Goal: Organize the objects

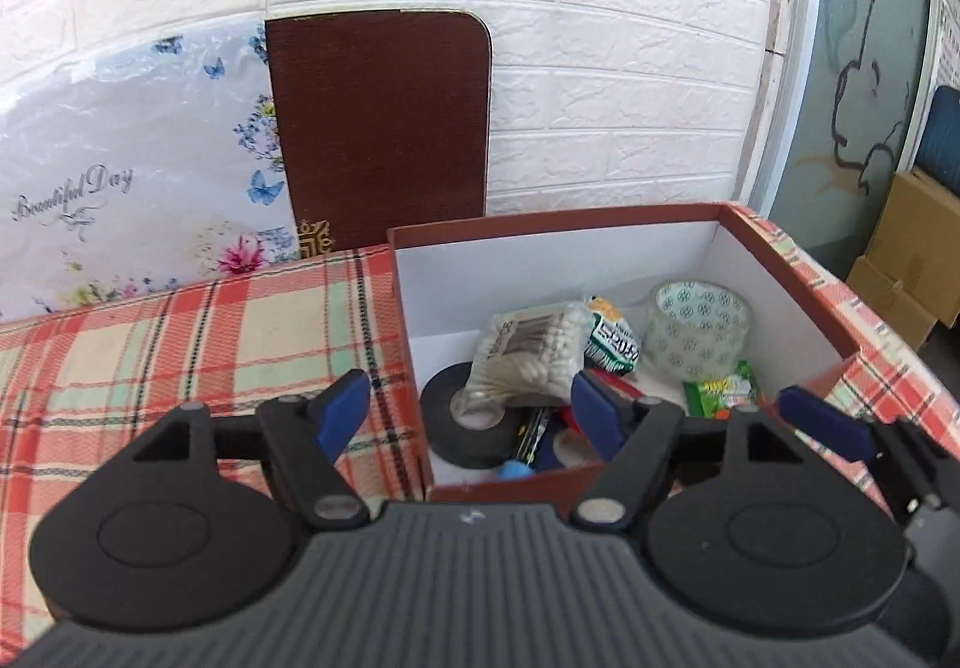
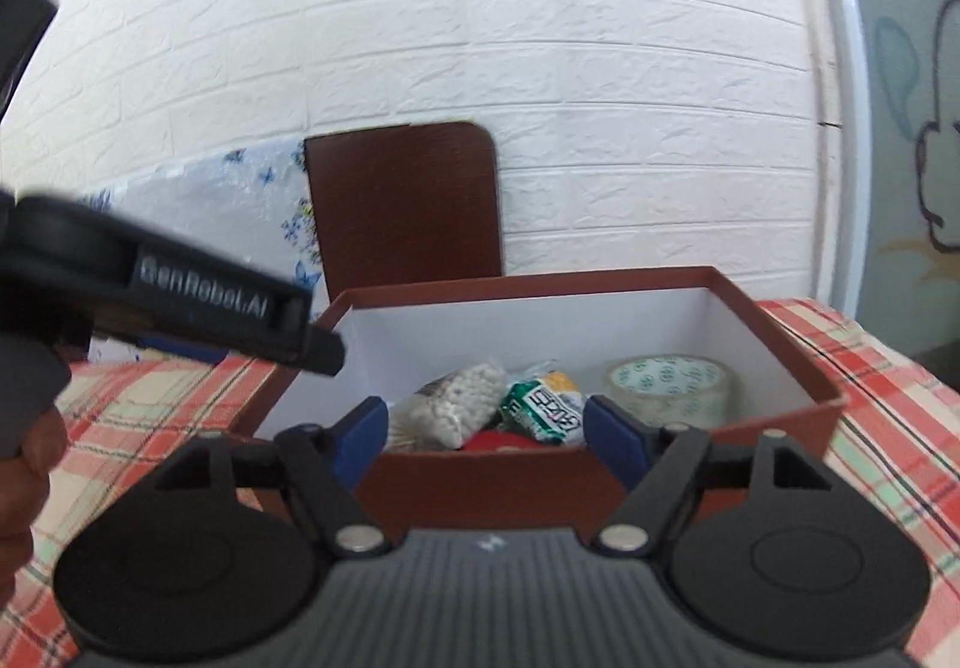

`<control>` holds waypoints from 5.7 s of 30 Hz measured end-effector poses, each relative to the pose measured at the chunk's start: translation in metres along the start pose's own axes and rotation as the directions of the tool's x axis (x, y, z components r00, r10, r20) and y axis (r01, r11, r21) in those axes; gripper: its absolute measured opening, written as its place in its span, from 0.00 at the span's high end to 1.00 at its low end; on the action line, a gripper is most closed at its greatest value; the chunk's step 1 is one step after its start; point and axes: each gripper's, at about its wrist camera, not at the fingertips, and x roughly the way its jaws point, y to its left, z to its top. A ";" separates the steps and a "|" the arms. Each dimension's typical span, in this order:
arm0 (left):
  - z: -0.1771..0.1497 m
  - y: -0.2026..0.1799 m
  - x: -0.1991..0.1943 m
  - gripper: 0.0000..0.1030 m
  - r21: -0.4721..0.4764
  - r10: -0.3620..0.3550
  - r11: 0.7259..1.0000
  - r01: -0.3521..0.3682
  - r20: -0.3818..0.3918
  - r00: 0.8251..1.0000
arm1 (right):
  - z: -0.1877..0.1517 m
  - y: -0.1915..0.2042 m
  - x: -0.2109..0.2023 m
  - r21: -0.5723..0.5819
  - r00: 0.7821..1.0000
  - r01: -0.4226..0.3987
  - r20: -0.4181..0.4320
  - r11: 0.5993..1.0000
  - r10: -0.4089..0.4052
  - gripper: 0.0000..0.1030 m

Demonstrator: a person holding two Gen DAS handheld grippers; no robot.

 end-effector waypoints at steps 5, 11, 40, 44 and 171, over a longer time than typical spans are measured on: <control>-0.015 -0.009 -0.028 0.19 0.055 0.044 0.997 -0.045 0.011 0.999 | -0.004 -0.022 -0.023 0.137 0.999 0.006 -0.042 0.991 0.000 0.23; -0.041 -0.015 -0.053 0.17 0.080 0.058 0.995 -0.057 -0.011 0.998 | -0.012 -0.047 -0.042 0.346 0.988 -0.034 -0.131 0.938 0.084 0.17; -0.105 0.002 -0.115 0.00 0.029 0.129 0.991 -0.127 -0.050 0.990 | -0.028 0.005 -0.141 0.254 0.990 -0.078 -0.093 0.964 0.104 0.12; -0.108 0.001 -0.116 0.00 0.053 0.149 0.988 -0.146 -0.053 0.987 | -0.027 0.007 -0.147 0.240 0.992 -0.076 -0.083 0.968 0.099 0.12; -0.104 0.000 -0.091 0.00 0.039 0.234 0.972 -0.231 -0.082 0.969 | -0.045 0.032 -0.113 0.117 0.998 0.016 -0.066 0.993 -0.008 0.07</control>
